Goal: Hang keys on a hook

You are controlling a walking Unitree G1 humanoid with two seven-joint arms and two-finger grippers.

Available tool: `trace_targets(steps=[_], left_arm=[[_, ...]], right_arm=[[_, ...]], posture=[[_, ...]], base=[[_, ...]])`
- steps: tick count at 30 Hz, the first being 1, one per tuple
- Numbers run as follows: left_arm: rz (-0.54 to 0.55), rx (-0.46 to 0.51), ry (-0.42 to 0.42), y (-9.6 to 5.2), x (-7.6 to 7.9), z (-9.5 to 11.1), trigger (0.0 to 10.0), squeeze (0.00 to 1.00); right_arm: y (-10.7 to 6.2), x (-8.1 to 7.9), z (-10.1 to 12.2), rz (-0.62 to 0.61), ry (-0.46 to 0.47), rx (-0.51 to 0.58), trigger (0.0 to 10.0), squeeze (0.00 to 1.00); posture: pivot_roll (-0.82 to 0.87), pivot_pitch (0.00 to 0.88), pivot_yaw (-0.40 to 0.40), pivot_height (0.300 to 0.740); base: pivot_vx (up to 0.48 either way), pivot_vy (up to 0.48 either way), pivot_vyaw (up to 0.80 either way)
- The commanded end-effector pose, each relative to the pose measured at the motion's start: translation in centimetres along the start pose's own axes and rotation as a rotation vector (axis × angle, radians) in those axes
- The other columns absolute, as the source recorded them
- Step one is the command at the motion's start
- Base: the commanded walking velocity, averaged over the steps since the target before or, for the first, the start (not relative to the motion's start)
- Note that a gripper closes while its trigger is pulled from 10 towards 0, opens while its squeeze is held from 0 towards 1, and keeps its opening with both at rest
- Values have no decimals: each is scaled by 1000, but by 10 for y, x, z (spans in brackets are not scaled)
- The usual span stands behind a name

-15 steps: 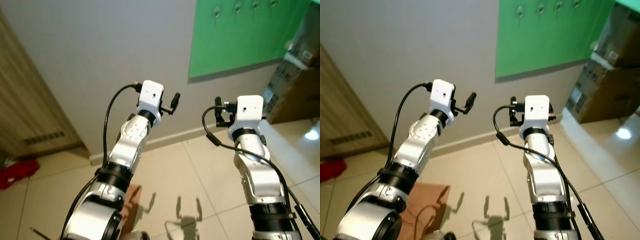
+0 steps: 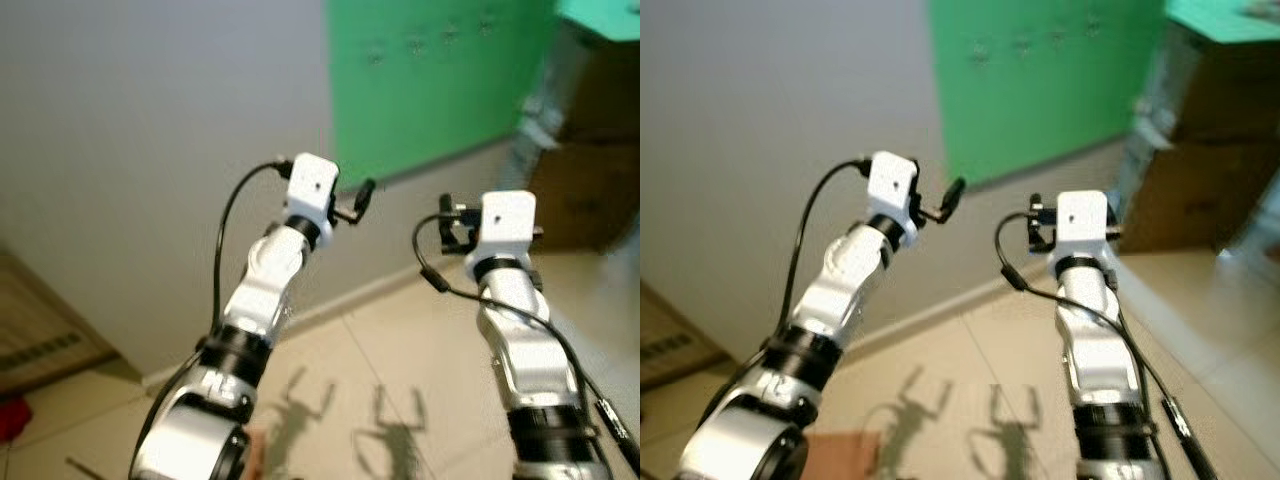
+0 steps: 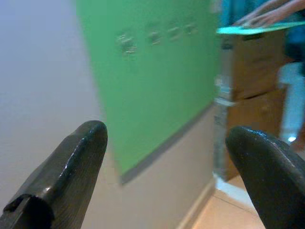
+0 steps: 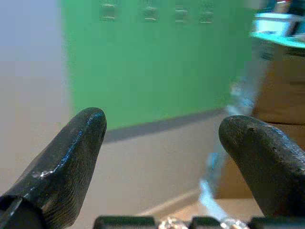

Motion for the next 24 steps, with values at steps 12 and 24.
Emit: trace_targets(steps=[12,24], left_arm=[[20,8,76,-4,-4,2,10000,0],[20,6,53,-4,-5,1,10000,0]], right_arm=[[1,-2,1,-2,18,6,10000,0],[-4,22,-8,-126,-1,-18,10000,0]], posture=[[-163,0,76,740],[-168,0,77,740]], base=[[195,-110,248],[0,-258,-253]])
Point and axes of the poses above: a point about 5 cm out from each wrist's last joint towards the gripper, its own y axis pointing out of the wrist towards the gripper, its own z axis along the axis of the wrist's last joint, x = y × z, the point moved 4 cm from there along y, pointing out of the wrist towards the gripper, and after that the axes turned 14 degrees about -y, right-handed, at the moved point
